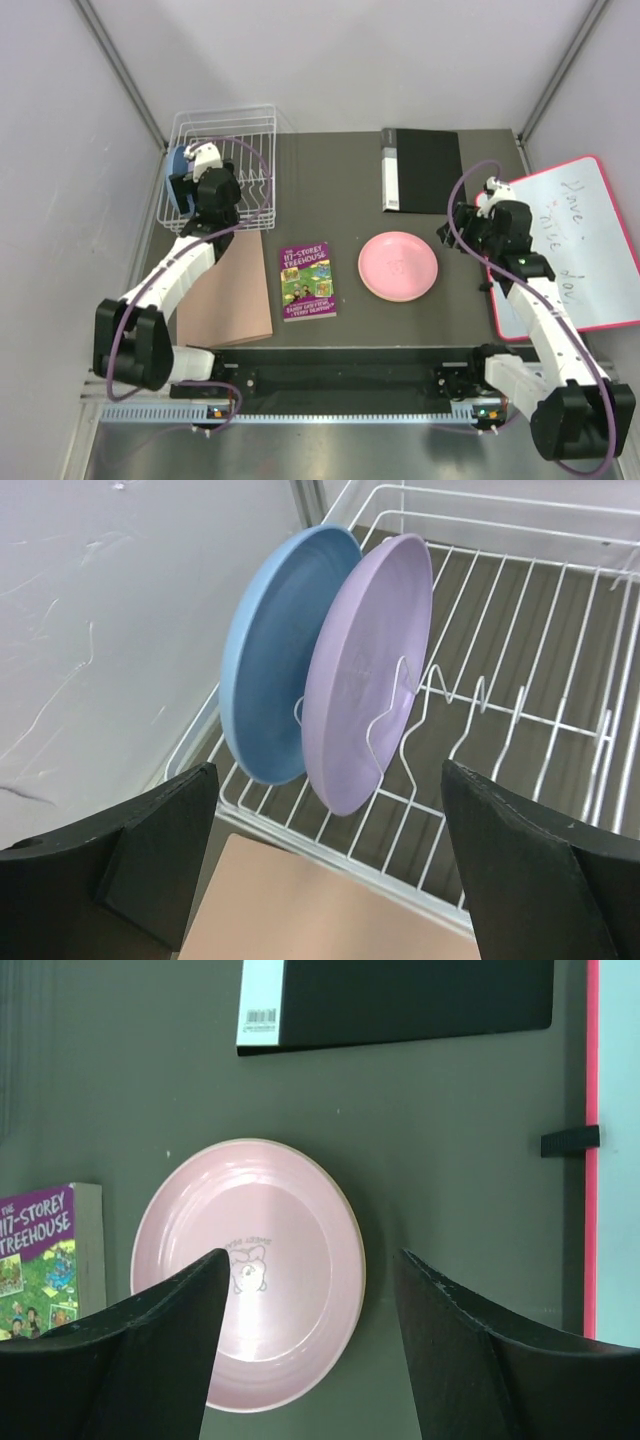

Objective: Unload the plates from the dish rack

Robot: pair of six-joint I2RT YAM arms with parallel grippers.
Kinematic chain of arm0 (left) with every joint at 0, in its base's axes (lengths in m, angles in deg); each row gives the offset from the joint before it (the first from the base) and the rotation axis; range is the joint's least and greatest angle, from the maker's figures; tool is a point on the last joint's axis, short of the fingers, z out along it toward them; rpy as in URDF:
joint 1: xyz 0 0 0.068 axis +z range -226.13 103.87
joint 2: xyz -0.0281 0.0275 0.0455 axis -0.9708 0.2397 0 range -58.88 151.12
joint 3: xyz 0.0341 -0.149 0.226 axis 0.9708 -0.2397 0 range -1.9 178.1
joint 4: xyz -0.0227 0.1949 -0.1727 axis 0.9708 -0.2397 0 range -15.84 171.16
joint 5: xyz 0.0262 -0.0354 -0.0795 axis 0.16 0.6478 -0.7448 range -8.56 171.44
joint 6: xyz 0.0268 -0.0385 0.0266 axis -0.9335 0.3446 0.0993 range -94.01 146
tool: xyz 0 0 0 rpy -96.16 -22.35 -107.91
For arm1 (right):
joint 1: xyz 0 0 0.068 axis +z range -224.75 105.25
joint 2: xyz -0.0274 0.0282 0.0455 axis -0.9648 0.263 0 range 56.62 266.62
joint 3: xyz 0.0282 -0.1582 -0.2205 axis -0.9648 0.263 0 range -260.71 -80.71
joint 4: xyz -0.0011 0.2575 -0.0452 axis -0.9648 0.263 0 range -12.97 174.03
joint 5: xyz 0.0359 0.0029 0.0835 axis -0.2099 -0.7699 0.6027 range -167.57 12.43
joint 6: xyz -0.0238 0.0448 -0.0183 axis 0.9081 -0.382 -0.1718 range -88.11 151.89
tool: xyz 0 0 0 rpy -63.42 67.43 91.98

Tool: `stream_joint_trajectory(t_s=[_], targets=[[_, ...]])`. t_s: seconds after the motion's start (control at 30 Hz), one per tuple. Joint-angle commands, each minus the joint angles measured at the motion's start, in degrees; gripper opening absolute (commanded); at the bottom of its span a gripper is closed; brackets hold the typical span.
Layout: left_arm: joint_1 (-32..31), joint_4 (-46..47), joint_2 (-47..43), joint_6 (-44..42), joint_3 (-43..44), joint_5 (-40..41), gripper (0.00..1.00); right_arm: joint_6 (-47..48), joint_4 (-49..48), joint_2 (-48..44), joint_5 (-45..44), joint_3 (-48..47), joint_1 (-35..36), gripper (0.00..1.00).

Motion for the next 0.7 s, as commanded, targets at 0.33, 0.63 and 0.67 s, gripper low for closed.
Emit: stream_joint_trajectory(t_s=[0.33, 0.63, 0.67], targets=[[8.1, 5.8, 15.3, -0.1, 11.6, -2.4, 0.68, 1.2, -3.4, 7.6, 1.6, -0.3, -0.7, 0.62], [8.7, 4.3, 20.8, 1.2, 14.5, -1.0, 0.48, 2.1, -3.7, 9.9, 1.3, -1.1, -0.7, 0.61], [8.7, 4.1, 20.9, 1.3, 14.6, -0.9, 0.44, 2.2, -3.7, 9.9, 1.3, -1.1, -0.7, 0.61]])
